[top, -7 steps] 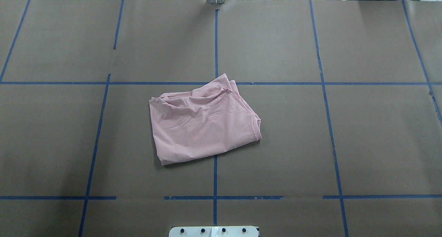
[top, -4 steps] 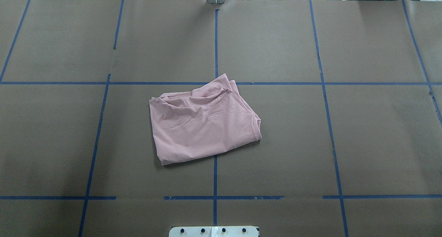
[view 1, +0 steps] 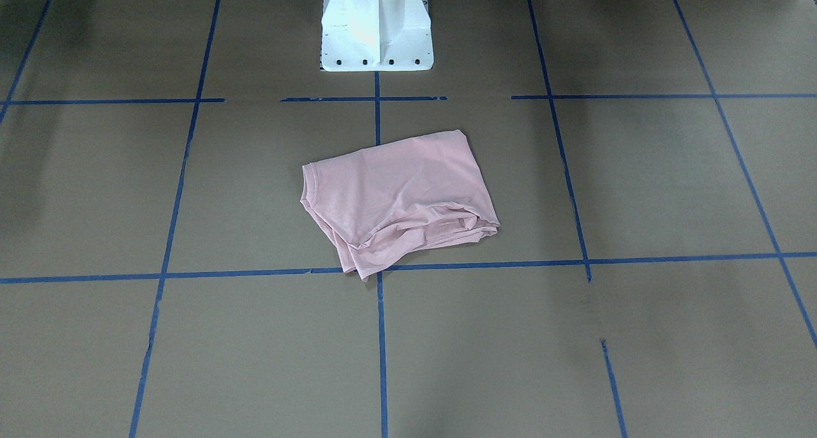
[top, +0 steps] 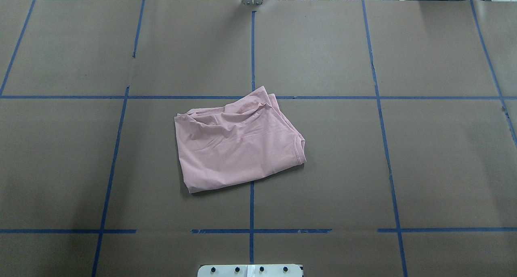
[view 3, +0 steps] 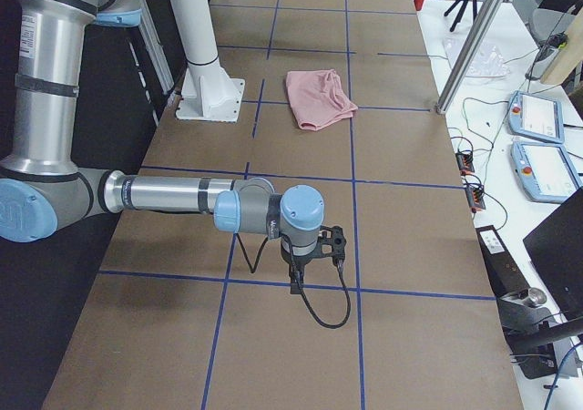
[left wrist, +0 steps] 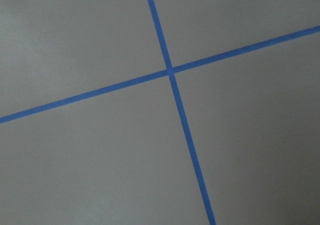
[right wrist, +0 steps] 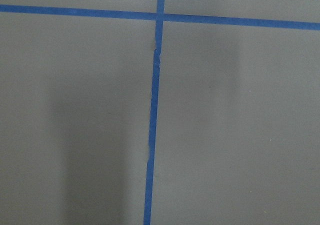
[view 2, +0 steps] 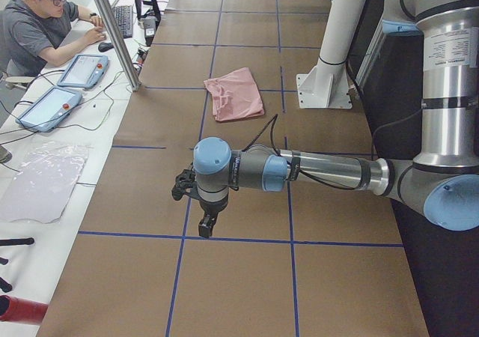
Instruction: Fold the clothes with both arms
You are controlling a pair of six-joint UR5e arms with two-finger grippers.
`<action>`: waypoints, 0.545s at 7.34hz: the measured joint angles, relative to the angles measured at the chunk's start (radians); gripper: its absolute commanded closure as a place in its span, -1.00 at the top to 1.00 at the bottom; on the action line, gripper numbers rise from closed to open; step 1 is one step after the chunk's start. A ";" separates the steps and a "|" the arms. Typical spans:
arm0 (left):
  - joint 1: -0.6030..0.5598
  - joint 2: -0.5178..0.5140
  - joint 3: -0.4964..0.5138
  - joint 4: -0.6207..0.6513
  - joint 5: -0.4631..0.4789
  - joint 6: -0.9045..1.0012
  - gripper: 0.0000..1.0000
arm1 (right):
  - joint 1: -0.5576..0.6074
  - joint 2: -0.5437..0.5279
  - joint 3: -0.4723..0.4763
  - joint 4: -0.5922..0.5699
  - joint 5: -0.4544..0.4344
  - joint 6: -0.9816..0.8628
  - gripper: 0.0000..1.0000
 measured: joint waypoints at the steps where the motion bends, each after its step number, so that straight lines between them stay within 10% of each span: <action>1: 0.000 0.004 0.003 -0.001 -0.005 0.001 1.00 | 0.000 -0.002 0.002 0.000 0.001 0.002 1.00; 4: 0.000 0.011 0.009 -0.003 -0.061 0.003 1.00 | -0.001 -0.001 0.003 0.000 -0.003 0.008 1.00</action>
